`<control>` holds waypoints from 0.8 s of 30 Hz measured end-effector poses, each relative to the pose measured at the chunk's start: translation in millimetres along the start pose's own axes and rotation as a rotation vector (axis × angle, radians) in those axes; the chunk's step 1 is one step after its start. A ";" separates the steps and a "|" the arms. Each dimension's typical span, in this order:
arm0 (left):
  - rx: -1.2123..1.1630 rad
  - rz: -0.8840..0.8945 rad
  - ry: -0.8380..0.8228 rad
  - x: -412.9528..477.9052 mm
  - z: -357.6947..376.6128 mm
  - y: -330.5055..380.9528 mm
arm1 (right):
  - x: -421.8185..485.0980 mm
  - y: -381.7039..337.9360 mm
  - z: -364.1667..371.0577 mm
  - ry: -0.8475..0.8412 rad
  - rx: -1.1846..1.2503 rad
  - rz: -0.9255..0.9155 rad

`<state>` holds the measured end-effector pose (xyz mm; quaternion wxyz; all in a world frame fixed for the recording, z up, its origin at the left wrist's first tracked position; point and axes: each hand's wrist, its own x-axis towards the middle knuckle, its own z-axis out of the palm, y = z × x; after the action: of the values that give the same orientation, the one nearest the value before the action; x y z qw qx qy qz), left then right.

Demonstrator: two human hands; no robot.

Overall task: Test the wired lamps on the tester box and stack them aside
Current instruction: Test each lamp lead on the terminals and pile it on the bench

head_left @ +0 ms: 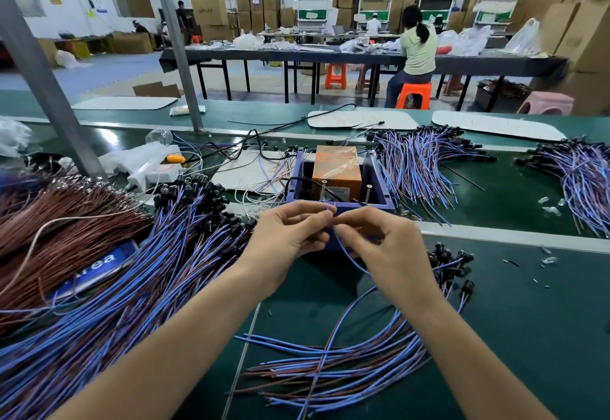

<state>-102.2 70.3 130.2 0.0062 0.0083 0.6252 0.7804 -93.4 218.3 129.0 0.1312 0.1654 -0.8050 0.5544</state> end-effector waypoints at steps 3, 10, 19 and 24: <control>0.011 -0.011 0.014 5.0 9.7 -5.6 | 3.7 6.4 6.3 0.104 0.085 0.087; 0.006 -0.021 -0.019 15.1 16.6 -10.0 | 10.6 17.5 12.1 0.143 0.143 0.162; 0.053 -0.048 0.140 43.8 9.4 -16.2 | 25.7 37.4 12.9 0.414 0.421 0.452; 0.075 -0.101 0.217 58.5 1.1 -17.5 | 33.2 44.2 15.9 0.426 0.448 0.536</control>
<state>-160.8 76.4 113.6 -0.0223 -0.1075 0.6505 0.7515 -142.3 214.0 99.0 0.1065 -0.1444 -0.6340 0.7522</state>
